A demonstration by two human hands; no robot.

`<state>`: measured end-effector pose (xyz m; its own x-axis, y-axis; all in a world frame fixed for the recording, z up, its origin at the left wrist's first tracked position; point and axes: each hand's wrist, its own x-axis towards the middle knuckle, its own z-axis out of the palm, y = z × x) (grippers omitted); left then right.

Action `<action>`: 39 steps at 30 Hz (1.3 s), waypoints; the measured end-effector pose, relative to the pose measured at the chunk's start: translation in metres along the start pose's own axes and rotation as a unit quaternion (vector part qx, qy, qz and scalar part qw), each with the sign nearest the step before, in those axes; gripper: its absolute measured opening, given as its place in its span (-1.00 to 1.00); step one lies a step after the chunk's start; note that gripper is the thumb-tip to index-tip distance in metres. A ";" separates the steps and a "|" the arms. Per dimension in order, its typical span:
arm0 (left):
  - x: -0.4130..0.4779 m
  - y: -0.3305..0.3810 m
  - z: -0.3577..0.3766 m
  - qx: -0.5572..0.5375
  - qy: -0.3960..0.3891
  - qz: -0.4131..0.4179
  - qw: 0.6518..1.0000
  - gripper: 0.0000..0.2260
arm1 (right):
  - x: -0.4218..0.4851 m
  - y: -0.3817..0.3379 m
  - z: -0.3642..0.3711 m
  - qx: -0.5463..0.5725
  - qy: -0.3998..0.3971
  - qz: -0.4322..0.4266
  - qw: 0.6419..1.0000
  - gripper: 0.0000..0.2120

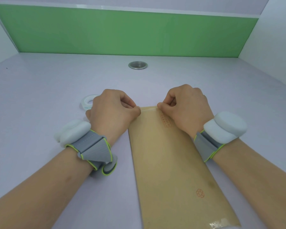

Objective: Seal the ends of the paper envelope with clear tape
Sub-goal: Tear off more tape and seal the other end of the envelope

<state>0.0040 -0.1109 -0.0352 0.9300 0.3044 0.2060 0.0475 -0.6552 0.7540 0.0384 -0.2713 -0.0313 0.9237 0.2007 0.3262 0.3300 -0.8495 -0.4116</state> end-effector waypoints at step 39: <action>-0.001 -0.003 -0.001 0.014 -0.024 0.021 0.999 -0.90 | -0.003 -0.002 0.006 -0.053 -0.085 0.056 0.993 -0.87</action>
<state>0.0025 -0.1089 -0.0373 0.9477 0.2438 0.2059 0.0186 -0.6863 0.7271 0.0358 -0.2679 -0.0364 0.9760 0.1740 0.1312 0.2093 -0.9159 -0.3424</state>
